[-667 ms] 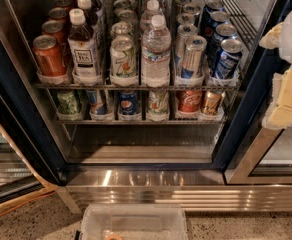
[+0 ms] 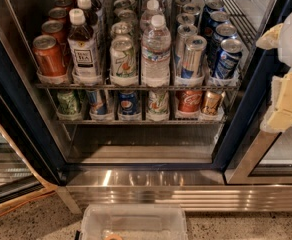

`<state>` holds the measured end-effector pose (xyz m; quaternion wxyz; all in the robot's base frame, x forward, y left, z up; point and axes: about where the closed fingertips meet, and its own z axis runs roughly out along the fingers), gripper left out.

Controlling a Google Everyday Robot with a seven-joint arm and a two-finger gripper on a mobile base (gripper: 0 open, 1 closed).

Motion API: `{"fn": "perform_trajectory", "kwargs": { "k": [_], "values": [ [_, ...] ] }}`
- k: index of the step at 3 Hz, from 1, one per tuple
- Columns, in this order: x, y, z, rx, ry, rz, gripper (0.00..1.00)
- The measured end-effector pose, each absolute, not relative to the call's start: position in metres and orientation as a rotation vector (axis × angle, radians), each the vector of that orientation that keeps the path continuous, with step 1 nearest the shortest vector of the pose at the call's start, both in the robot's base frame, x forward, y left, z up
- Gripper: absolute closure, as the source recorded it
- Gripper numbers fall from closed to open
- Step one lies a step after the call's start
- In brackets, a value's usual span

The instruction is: Pick water bottle from top shelf of fridge

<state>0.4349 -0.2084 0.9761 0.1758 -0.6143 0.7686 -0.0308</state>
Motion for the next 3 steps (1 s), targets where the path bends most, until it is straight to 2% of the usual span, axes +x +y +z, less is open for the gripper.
{"fn": "perform_trajectory", "kwargs": {
  "k": [1,2,3],
  "values": [
    [0.427,-0.185,0.972,-1.783,2.055,-0.043,0.00],
    [0.429,-0.133,0.970,-1.759,1.844,0.052,0.00],
    [0.433,-0.116,0.969,-1.726,1.787,0.106,0.00]
  ]
}}
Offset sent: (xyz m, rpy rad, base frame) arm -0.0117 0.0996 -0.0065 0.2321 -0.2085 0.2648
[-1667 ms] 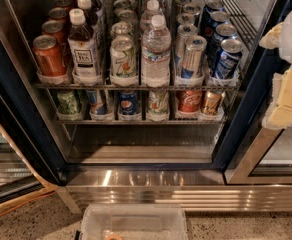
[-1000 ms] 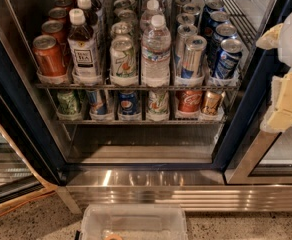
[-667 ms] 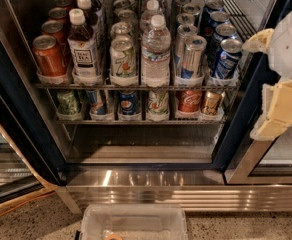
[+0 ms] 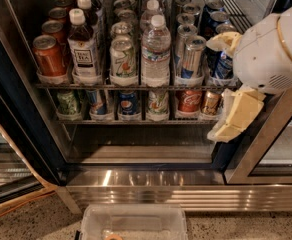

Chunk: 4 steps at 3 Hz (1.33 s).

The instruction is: Pick water bottle from top shelf of fridge

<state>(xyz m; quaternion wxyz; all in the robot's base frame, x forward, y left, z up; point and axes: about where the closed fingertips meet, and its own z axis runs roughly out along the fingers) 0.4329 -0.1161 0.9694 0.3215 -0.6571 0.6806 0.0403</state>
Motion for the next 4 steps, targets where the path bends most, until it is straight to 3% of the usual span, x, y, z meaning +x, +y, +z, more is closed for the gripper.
{"fn": "perform_trajectory", "kwargs": {
  "k": [4],
  "values": [
    [0.443,-0.071,0.990,-1.575,1.606,0.244,0.00]
  ]
}}
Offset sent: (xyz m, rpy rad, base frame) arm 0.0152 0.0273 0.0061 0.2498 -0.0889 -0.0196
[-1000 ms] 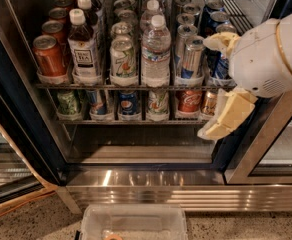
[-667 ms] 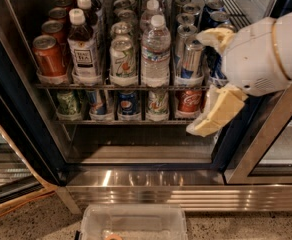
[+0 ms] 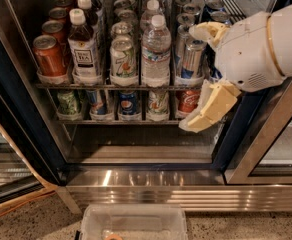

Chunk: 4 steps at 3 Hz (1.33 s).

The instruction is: Pick water bottle from top shelf of fridge

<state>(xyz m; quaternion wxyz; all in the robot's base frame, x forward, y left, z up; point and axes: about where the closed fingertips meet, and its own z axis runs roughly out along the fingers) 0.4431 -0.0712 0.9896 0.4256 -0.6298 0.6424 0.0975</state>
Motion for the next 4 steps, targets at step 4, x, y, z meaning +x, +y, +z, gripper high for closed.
{"fn": "perform_trajectory", "kwargs": {
  "k": [4],
  "values": [
    [0.454,-0.002,0.946,-1.200,1.433,0.202,0.00]
  ]
}}
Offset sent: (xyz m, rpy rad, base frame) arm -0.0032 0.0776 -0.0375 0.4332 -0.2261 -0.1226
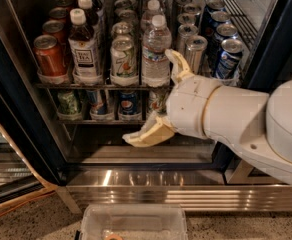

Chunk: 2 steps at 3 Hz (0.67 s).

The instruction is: Pick water bottle from top shelf of fridge

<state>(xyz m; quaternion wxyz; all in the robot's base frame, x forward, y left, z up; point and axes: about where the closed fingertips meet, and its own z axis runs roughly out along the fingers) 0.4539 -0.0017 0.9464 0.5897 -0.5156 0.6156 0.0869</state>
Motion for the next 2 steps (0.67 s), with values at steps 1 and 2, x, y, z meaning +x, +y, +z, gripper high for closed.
{"fn": "perform_trajectory", "kwargs": {
  "k": [1,2],
  "values": [
    [0.4686,0.0014,0.9584,-1.100,1.418,0.179,0.00],
    [0.4757,0.0094,0.9618,-1.053,1.404,0.211,0.00]
  ]
}}
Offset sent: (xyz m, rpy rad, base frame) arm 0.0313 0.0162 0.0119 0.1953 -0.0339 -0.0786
